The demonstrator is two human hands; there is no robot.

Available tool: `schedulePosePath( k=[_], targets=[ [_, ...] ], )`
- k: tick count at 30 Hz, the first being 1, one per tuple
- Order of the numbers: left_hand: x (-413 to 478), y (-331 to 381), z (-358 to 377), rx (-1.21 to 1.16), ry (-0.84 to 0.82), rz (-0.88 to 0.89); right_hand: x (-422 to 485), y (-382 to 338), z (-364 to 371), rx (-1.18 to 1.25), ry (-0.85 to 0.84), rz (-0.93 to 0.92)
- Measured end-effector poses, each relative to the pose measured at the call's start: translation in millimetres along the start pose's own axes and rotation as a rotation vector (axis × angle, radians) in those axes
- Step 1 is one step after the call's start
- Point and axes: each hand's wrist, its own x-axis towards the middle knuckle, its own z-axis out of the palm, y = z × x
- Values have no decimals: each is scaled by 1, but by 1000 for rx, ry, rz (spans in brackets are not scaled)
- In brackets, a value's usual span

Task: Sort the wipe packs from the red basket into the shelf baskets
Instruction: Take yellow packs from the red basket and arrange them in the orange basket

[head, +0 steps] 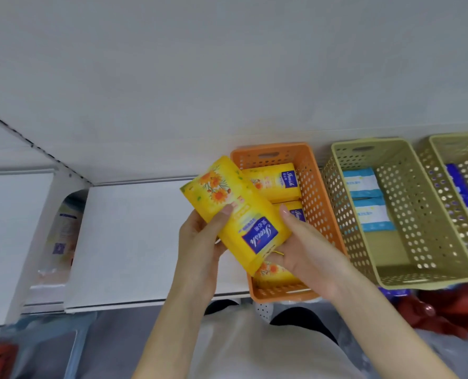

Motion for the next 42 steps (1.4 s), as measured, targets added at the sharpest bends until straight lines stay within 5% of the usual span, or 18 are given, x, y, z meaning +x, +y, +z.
schedulePosePath(
  k=[5,11,21,31,35,42],
  targets=[
    [-2,-3,18,-114,-37,43,-20,13,11,161,144,-110],
    [-10,-15,27,-211,-64,-24,-15,37,12,-173,728,-352],
    [-10,-17,18,-84,-36,-2,-24,19,-6,-40,437,-335],
    [-3,-30,5,407,6,137,-18,17,-30,306,504,-190],
    [1,-47,-1,585,161,240,-4,26,-37,393,589,-115],
    [7,-84,-5,626,23,76,35,28,-36,346,840,-62]
  ],
)
